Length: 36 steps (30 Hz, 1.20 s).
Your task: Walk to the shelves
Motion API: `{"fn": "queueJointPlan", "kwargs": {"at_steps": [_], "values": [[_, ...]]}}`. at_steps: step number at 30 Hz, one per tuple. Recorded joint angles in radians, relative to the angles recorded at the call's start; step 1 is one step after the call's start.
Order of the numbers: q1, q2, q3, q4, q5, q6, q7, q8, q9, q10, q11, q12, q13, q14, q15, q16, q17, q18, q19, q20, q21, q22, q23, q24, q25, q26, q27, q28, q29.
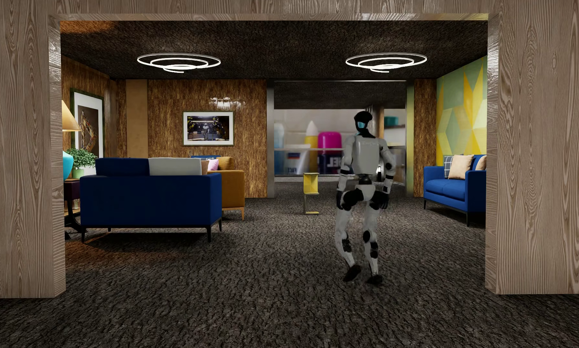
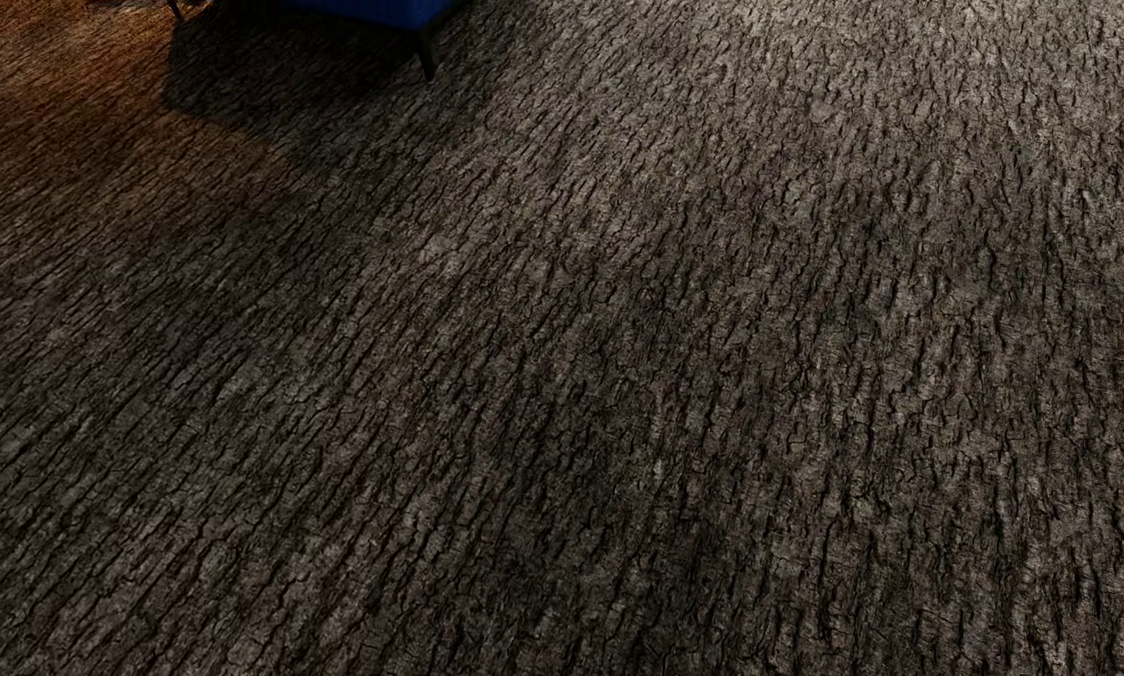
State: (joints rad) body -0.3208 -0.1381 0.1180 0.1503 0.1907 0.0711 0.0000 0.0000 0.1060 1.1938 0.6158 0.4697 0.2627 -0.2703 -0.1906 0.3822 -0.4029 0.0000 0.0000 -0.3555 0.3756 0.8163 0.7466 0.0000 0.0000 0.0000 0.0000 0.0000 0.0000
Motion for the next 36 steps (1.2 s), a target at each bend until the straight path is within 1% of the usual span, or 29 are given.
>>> {"fn": "queueJointPlan", "kwargs": {"at_steps": [2, 5, 6, 7, 8, 9, 11, 12, 13, 14, 15, 16, 17, 19, 20, 21, 22, 23, 24, 25, 26, 27, 28, 29, 31, 32, 33, 34, 36], "values": [[-0.162, 0.203, 0.103, -0.058, 0.013, -0.008, 0.0, 0.0, -0.006, -0.136, -0.157, 0.043, -0.048, 0.014, -0.145, 0.006, -0.024, 0.0, 0.0, -0.04, -0.028, 0.025, -0.089, 0.0, 0.0, 0.0, 0.0, 0.0, 0.0], [-0.351, 0.425, 0.231, -0.039, -0.024, -0.034, 0.0, 0.0, -0.008, -0.415, -0.238, 0.052, -0.137, 0.096, -0.279, 0.028, -0.058, 0.0, 0.0, -0.073, -0.032, 0.093, -0.217, 0.0, 0.0, 0.0, 0.0, 0.0, 0.0], [-0.382, 0.492, 0.261, -0.029, -0.04, -0.039, 0.0, 0.0, -0.007, -0.513, -0.244, 0.05, -0.165, 0.103, -0.3, 0.04, -0.069, 0.0, 0.0, -0.077, -0.011, 0.112, -0.238, 0.0, 0.0, 0.0, 0.0, 0.0, 0.0], [-0.402, 0.54, 0.297, -0.018, -0.063, -0.041, 0.0, 0.0, -0.011, -0.572, -0.248, 0.047, -0.185, 0.09, -0.285, 0.05, -0.077, 0.0, 0.0, -0.078, 0.016, 0.126, -0.244, 0.0, 0.0, 0.0, 0.0, 0.0, 0.0], [-0.418, 0.572, 0.333, -0.012, -0.097, -0.048, 0.0, 0.0, -0.018, -0.561, -0.234, 0.038, -0.194, 0.062, -0.226, 0.057, -0.077, 0.0, 0.0, -0.084, 0.045, 0.147, -0.227, 0.0, 0.0, 0.0, 0.0, 0.0, 0.0], [-0.424, 0.587, 0.36, -0.02, -0.132, -0.065, 0.0, 0.0, -0.021, -0.494, -0.188, 0.027, -0.19, 0.044, -0.122, 0.063, -0.067, 0.0, 0.0, -0.089, 0.075, 0.169, -0.191, 0.0, 0.0, 0.0, 0.0, 0.0, 0.0], [-0.433, 0.521, 0.355, -0.051, -0.187, -0.105, 0.0, 0.0, -0.023, -0.287, 0.054, -0.005, -0.157, 0.043, 0.189, 0.06, -0.028, 0.0, 0.0, -0.104, 0.152, 0.216, -0.088, 0.0, 0.0, 0.0, 0.0, 0.0, 0.0], [-0.37, 0.462, 0.313, -0.084, -0.202, -0.102, 0.0, 0.0, 0.008, -0.21, 0.247, -0.033, -0.131, -0.006, 0.341, 0.042, -0.027, 0.0, 0.0, -0.102, 0.193, 0.223, -0.056, 0.0, 0.0, 0.0, 0.0, 0.0, 0.0], [-0.281, 0.371, 0.249, -0.12, -0.204, -0.088, 0.0, 0.0, 0.027, -0.198, 0.457, -0.06, -0.106, -0.057, 0.402, 0.02, -0.028, 0.0, 0.0, -0.091, 0.228, 0.204, -0.032, 0.0, 0.0, 0.0, 0.0, 0.0, 0.0], [-0.184, 0.267, 0.162, -0.151, -0.201, -0.077, 0.0, 0.0, 0.034, -0.225, 0.664, -0.094, -0.083, -0.086, 0.341, 0.0, -0.022, 0.0, 0.0, -0.105, 0.26, 0.184, -0.007, 0.0, 0.0, 0.0, 0.0, 0.0, 0.0], [-0.071, 0.149, 0.089, -0.159, -0.178, -0.06, 0.0, 0.0, 0.025, -0.296, 0.716, -0.104, -0.03, -0.08, 0.301, -0.007, -0.007, 0.0, 0.0, -0.073, 0.272, 0.101, 0.024, 0.0, 0.0, 0.0, 0.0, 0.0, 0.0], [0.045, 0.028, 0.017, -0.159, -0.152, -0.041, 0.0, 0.0, 0.016, -0.374, 0.721, -0.117, 0.022, -0.069, 0.282, -0.014, 0.009, 0.0, 0.0, -0.038, 0.268, 0.016, 0.057, 0.0, 0.0, 0.0, 0.0, 0.0, 0.0], [0.173, -0.075, -0.055, -0.154, -0.13, -0.027, 0.0, 0.0, 0.012, -0.464, 0.627, -0.129, 0.076, -0.051, 0.309, -0.017, 0.022, 0.0, 0.0, -0.005, 0.249, -0.073, 0.083, 0.0, 0.0, 0.0, 0.0, 0.0, 0.0], [0.4, -0.215, -0.189, -0.133, -0.108, -0.015, 0.0, 0.0, 0.013, -0.609, 0.254, -0.188, 0.151, -0.028, 0.416, 0.003, -0.001, 0.0, 0.0, 0.04, 0.336, -0.224, 0.104, 0.0, 0.0, 0.0, 0.0, 0.0, 0.0], [0.492, -0.268, -0.245, -0.118, -0.107, -0.011, 0.0, 0.0, 0.012, -0.658, 0.066, -0.23, 0.184, -0.044, 0.367, 0.017, -0.011, 0.0, 0.0, 0.074, 0.356, -0.286, 0.107, 0.0, 0.0, 0.0, 0.0, 0.0, 0.0], [0.574, -0.311, -0.294, -0.105, -0.11, -0.006, 0.0, 0.0, 0.005, -0.693, -0.083, -0.273, 0.215, -0.075, 0.19, 0.034, -0.022, 0.0, 0.0, 0.098, 0.367, -0.336, 0.108, 0.0, 0.0, 0.0, 0.0, 0.0, 0.0], [0.642, -0.357, -0.337, -0.086, -0.119, 0.001, 0.0, 0.0, -0.002, -0.706, -0.141, -0.315, 0.241, -0.102, -0.034, 0.049, -0.035, 0.0, 0.0, 0.117, 0.38, -0.371, 0.108, 0.0, 0.0, 0.0, 0.0, 0.0, 0.0], [0.695, -0.399, -0.391, -0.055, -0.136, 0.008, 0.0, 0.0, -0.003, -0.701, -0.133, -0.341, 0.259, -0.1, -0.147, 0.059, -0.042, 0.0, 0.0, 0.153, 0.388, -0.391, 0.121, 0.0, 0.0, 0.0, 0.0, 0.0, 0.0], [0.731, -0.432, -0.445, -0.015, -0.149, 0.012, 0.0, 0.0, 0.0, -0.673, -0.117, -0.35, 0.27, -0.043, -0.074, 0.064, -0.039, 0.0, 0.0, 0.184, 0.387, -0.39, 0.148, 0.0, 0.0, 0.0, 0.0, 0.0, 0.0], [0.744, -0.462, -0.474, 0.02, -0.147, 0.017, 0.0, 0.0, -0.004, -0.615, -0.07, -0.341, 0.278, 0.086, 0.137, 0.062, -0.03, 0.0, 0.0, 0.191, 0.38, -0.369, 0.176, 0.0, 0.0, 0.0, 0.0, 0.0, 0.0], [0.713, -0.517, -0.474, 0.079, -0.111, 0.055, 0.0, 0.0, -0.03, -0.519, 0.012, -0.326, 0.293, 0.316, 0.435, 0.047, -0.016, 0.0, 0.0, 0.188, 0.369, -0.339, 0.209, 0.0, 0.0, 0.0, 0.0, 0.0, 0.0], [0.659, -0.474, -0.411, 0.076, -0.069, 0.064, 0.0, 0.0, -0.02, -0.351, 0.094, -0.295, 0.267, 0.443, 0.434, 0.028, -0.011, 0.0, 0.0, 0.166, 0.385, -0.274, 0.226, 0.0, 0.0, 0.0, 0.0, 0.0, 0.0], [0.572, -0.414, -0.348, 0.073, -0.027, 0.072, 0.0, 0.0, -0.013, -0.165, 0.134, -0.267, 0.237, 0.49, 0.409, 0.008, -0.006, 0.0, 0.0, 0.136, 0.39, -0.21, 0.228, 0.0, 0.0, 0.0, 0.0, 0.0, 0.0], [0.464, -0.316, -0.283, 0.063, 0.009, 0.072, 0.0, 0.0, -0.004, 0.012, 0.113, -0.241, 0.202, 0.4, 0.356, -0.007, -0.001, 0.0, 0.0, 0.085, 0.369, -0.147, 0.205, 0.0, 0.0, 0.0, 0.0, 0.0, 0.0], [0.263, -0.066, -0.139, 0.01, 0.042, 0.041, 0.0, 0.0, 0.009, 0.167, 0.0, -0.167, 0.115, 0.135, 0.234, -0.024, 0.002, 0.0, 0.0, -0.031, 0.292, -0.012, 0.123, 0.0, 0.0, 0.0, 0.0, 0.0, 0.0], [0.166, 0.06, -0.073, -0.015, 0.038, 0.021, 0.0, 0.0, 0.012, 0.135, -0.065, -0.12, 0.072, 0.07, 0.156, -0.027, -0.001, 0.0, 0.0, -0.075, 0.24, 0.049, 0.061, 0.0, 0.0, 0.0, 0.0, 0.0, 0.0], [0.075, 0.172, -0.012, -0.027, 0.022, 0.004, 0.0, 0.0, 0.011, 0.038, -0.124, -0.073, 0.03, 0.053, 0.073, -0.026, -0.005, 0.0, 0.0, -0.107, 0.177, 0.102, -0.007, 0.0, 0.0, 0.0, 0.0, 0.0, 0.0], [0.0, 0.264, 0.052, -0.03, -0.006, -0.011, 0.0, 0.0, 0.006, -0.109, -0.167, -0.027, -0.011, 0.063, -0.006, -0.022, -0.006, 0.0, 0.0, -0.124, 0.1, 0.141, -0.074, 0.0, 0.0, 0.0, 0.0, 0.0, 0.0], [-0.086, 0.4, 0.159, -0.015, -0.057, -0.033, 0.0, 0.0, -0.017, -0.485, -0.206, 0.058, -0.102, 0.091, -0.133, -0.01, -0.031, 0.0, 0.0, -0.117, 0.009, 0.185, -0.209, 0.0, 0.0, 0.0, 0.0, 0.0, 0.0]]}}
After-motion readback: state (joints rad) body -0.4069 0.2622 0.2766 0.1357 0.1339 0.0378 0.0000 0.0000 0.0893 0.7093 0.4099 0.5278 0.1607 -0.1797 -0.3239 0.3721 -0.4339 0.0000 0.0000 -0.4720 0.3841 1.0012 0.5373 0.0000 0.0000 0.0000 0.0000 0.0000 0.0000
